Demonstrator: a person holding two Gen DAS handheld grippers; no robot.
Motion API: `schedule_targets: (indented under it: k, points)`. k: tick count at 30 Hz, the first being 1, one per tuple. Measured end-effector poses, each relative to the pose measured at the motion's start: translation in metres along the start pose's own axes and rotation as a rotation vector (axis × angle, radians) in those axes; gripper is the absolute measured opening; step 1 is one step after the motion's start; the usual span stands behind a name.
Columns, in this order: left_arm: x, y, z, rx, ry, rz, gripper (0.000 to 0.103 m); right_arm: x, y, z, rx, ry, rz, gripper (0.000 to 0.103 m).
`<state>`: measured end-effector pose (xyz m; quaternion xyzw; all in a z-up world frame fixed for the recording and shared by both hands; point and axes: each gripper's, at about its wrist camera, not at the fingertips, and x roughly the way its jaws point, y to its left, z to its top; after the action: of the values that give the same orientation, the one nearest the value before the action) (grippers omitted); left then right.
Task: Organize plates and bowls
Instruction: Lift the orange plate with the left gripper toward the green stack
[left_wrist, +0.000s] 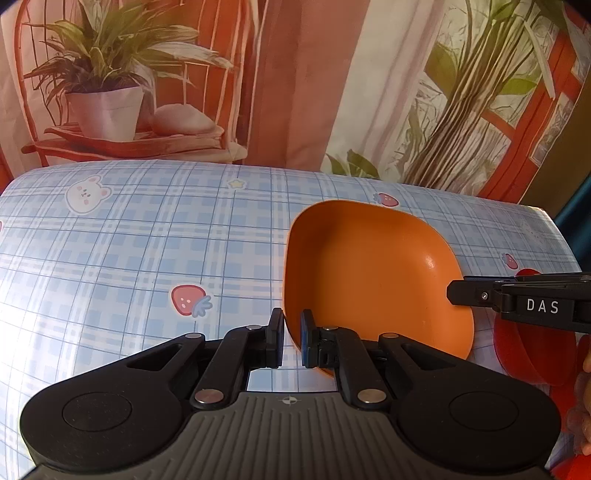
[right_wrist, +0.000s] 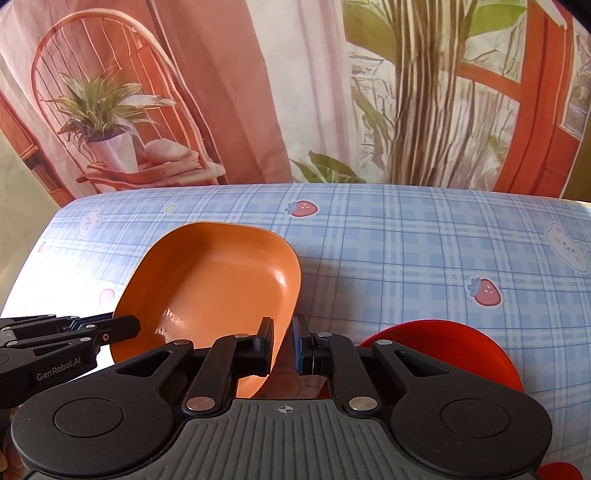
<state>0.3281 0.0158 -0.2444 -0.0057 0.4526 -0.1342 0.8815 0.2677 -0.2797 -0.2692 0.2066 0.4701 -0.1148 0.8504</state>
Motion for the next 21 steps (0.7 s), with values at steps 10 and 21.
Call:
schedule_targets:
  k: [10,21]
  points:
    - [-0.009,-0.002,0.002,0.001,-0.023,0.013,0.01,-0.003,0.004,-0.002,-0.007,-0.014,0.0,0.01]
    - [-0.048,-0.006,0.009,0.008,-0.102,0.022,0.01,-0.035,0.015,0.005,-0.035,-0.098,0.022,0.01]
